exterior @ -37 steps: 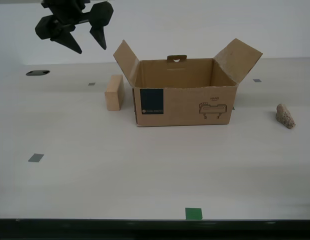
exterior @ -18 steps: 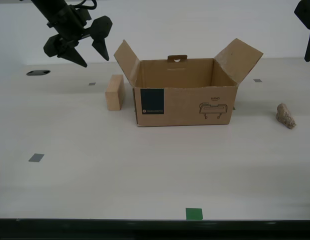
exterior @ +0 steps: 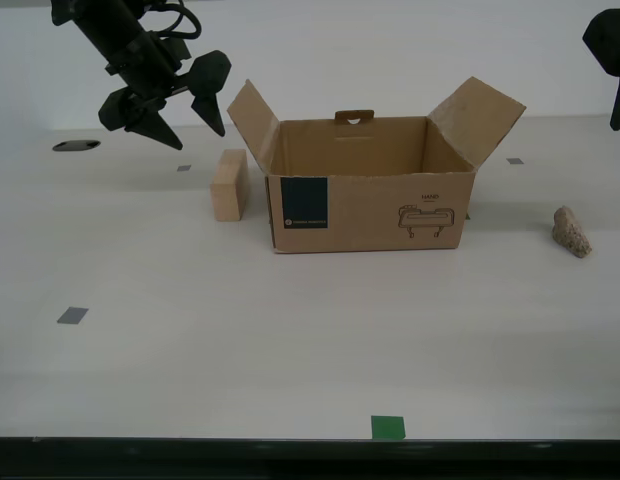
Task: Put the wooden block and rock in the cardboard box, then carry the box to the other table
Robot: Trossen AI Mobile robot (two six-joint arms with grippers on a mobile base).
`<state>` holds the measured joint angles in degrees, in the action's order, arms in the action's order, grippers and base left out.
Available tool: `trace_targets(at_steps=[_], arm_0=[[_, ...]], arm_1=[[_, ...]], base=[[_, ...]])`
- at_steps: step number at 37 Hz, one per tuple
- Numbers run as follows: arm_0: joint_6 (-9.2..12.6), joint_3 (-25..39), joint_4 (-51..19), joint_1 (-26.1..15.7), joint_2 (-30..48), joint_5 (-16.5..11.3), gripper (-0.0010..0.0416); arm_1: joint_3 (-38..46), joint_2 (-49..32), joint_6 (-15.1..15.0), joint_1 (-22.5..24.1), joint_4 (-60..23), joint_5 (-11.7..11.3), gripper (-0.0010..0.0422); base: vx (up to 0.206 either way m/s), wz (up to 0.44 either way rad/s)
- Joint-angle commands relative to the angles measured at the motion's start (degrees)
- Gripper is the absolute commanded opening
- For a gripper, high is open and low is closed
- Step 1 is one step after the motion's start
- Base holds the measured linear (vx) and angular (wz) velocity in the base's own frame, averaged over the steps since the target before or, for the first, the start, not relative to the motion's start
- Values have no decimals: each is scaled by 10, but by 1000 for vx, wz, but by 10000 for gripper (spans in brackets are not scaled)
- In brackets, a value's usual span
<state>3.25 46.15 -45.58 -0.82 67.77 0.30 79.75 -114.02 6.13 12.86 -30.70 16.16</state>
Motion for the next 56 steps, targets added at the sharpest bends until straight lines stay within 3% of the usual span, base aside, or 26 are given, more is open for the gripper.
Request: trace_targets(at_steps=[1,4,12,24,33,56], arm_0=[[-7,0,14,0,29,3,316],[-17,0,31,0,55,3,326],[-20,0,75,0,112,3,354],[-24,0,139,0,215,5,353],[-23,0,159,0,276,35,352],[-22,0,223,0,332,35,352]], arm_1=[[0,-1,-1,0,2,2,345],[0,-1,-1,0,4,3,345],[0,-1,10,2,10,2,345],[0,-1,16,11,21,-5,345],[0,-1,17,12,21,-5,346],[0,-1,30,14,32,-22,345]], base=[[0,0],[0,0],[0,0],[0,0],[0,0],[0,0]])
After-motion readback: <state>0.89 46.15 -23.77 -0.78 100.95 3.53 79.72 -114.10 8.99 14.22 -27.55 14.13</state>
